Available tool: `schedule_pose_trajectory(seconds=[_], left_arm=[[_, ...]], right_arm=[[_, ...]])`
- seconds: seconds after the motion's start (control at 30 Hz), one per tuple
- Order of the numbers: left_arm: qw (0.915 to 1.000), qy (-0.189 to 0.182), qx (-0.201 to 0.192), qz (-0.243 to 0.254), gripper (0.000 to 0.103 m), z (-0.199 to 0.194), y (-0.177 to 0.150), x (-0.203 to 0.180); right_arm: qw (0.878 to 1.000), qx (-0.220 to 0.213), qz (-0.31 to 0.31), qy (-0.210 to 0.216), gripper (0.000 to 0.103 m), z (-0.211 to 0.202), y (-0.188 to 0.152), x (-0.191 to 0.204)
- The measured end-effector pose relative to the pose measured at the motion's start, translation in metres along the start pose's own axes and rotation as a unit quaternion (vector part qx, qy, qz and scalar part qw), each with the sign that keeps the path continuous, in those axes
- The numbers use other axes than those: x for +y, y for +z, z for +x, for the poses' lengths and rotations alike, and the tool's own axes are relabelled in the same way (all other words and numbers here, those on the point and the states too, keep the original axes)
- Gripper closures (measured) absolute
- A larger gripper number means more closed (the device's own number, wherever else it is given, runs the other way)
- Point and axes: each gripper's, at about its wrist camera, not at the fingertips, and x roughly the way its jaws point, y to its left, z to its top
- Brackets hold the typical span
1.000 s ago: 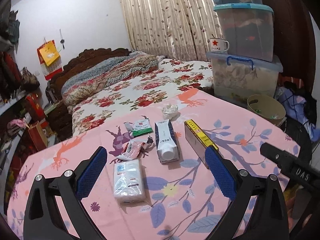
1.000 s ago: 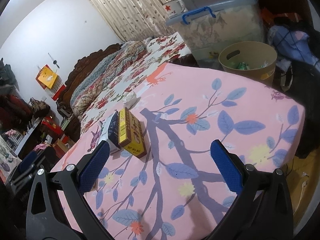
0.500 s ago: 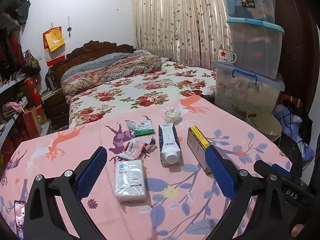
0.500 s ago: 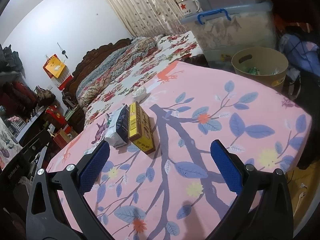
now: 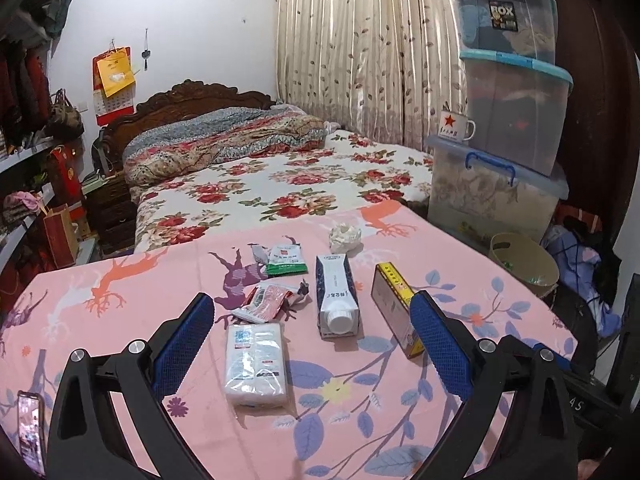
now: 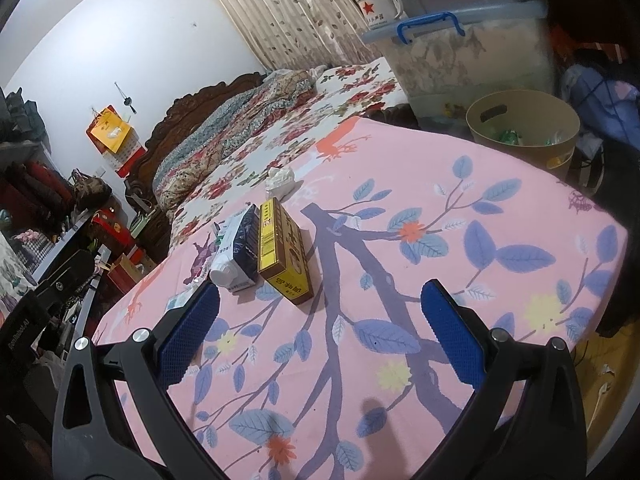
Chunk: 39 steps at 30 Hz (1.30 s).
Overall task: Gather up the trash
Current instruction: 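Hover both open tools over the tissue pack and yellow box, approaching slowly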
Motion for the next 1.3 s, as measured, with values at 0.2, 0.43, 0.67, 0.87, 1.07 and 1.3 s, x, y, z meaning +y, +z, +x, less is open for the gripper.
schedule_pose_trajectory(seconds=[0.2,0.43,0.67,0.87,1.07,1.3], left_arm=[[0.9995,-0.027,-0.001,-0.019,0.009,0.002,-0.003,0.006],[0.9989,-0.029,0.027,-0.022,0.009,0.012,-0.005,0.01],[0.9992,-0.005,0.034,-0.022,0.009,0.016,-0.007,0.015],[0.9983,-0.005,0.047,-0.035,0.009,0.02,-0.008,0.024],[0.9973,-0.01,0.06,-0.041,0.009,0.024,-0.01,0.028],[0.9969,-0.006,0.062,-0.048,0.009,0.026,-0.011,0.032]], right_arm=[[1.0,0.0,-0.004,0.003,0.003,0.0,-0.001,0.002],[1.0,0.002,-0.002,0.005,0.003,0.001,-0.002,0.001],[1.0,0.005,-0.004,0.007,0.003,0.003,-0.003,0.001],[1.0,0.006,-0.009,0.008,0.003,0.003,-0.004,0.003],[1.0,0.005,-0.015,0.008,0.003,0.003,-0.005,0.006],[1.0,0.01,-0.017,0.01,0.003,0.005,-0.006,0.008]])
